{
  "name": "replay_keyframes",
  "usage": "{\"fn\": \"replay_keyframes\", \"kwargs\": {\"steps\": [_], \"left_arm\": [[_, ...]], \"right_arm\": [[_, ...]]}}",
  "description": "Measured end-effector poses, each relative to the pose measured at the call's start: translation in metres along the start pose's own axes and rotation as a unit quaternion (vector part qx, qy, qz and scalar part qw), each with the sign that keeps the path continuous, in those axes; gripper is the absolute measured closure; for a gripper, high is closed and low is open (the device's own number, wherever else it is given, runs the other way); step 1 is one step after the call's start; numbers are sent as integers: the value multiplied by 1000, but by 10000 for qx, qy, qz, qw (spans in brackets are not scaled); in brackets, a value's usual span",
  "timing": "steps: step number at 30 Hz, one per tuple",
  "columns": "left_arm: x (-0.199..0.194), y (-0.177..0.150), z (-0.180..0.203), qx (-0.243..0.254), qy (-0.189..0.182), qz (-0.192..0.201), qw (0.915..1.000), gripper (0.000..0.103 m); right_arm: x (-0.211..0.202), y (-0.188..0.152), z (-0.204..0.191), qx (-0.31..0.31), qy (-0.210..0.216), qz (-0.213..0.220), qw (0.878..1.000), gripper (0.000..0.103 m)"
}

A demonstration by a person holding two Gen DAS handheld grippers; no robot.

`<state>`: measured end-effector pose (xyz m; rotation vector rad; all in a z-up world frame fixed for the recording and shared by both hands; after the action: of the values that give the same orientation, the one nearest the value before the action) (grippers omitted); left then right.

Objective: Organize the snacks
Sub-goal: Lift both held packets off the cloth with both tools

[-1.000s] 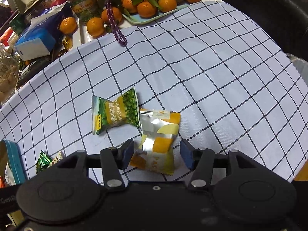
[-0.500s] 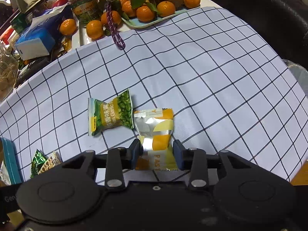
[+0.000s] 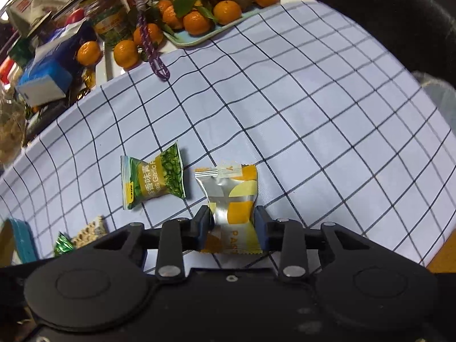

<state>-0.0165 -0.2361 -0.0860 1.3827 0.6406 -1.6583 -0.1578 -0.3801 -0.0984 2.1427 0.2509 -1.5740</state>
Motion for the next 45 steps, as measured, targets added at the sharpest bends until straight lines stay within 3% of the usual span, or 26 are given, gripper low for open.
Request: {"fn": "replay_keyframes", "kwargs": {"steps": [8,13,20,29,41,44,45], "left_arm": [[2,5,3,-111,-137,43,9998,61],[1,11,-3,-485,-442,14,9978,61],[-3,13,-1,-597,-523,188,9967,61],[8,11,15,-427,-93,247,9987,60],[14,11,33,-117,184,349,9992,54],[14,11,32,-168,248,334,9990,56],[14,11,31,-201,257,311,9990,62]], "right_arm": [[-3,14,25,747,219,-255,9966,70],[-1,13,20,670,119,-263,9973,70],[0,11,15,487,14,-205,9986,70],[1,11,18,395,65,-199,9990,70],[3,10,16,111,23,-236,9997,70],[4,11,15,113,12,-263,9996,70],[3,11,16,132,10,-268,9996,70]]}}
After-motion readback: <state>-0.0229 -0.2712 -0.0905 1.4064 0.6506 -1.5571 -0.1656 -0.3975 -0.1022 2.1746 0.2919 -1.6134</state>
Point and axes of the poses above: each gripper's, at about its wrist camera, not at the fingertips, and x roughly the way its jaws point, z to its right, y to its top, the point moved 3 cm from there along x, roughly the way its jaws point, and after that the axes turned 2 degrees about -z, right-handed, at the moved point
